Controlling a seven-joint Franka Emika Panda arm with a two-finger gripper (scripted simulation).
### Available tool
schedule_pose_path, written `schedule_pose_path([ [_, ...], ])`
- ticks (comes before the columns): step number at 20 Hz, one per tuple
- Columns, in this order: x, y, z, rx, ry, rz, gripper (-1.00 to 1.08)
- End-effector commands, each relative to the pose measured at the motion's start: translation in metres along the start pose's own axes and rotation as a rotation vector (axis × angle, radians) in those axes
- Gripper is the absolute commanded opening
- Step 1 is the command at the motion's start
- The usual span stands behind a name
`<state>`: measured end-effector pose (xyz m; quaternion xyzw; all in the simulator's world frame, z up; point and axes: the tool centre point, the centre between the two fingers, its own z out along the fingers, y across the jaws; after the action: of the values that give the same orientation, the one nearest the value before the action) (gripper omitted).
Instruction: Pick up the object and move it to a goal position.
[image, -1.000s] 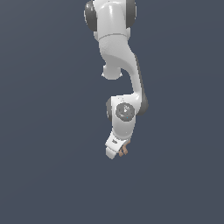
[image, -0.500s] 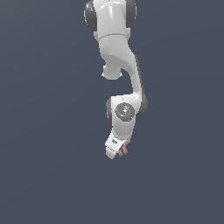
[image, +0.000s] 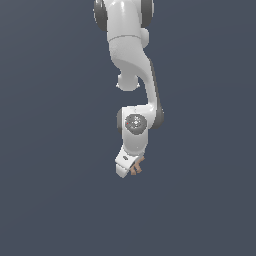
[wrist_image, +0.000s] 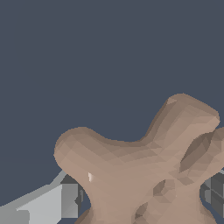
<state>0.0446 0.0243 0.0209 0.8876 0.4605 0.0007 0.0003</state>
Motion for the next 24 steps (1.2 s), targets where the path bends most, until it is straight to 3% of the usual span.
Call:
schedule_pose_path([
  [1,-0.014,0.000,-0.002,0.000,0.000,0.001,-1.00],
  [15,-0.133,0.002,-0.015,0.001,-0.001,0.001,-1.00],
  [24,-0.169,0.005,-0.019,0.001,-0.001,0.001,-1.00],
])
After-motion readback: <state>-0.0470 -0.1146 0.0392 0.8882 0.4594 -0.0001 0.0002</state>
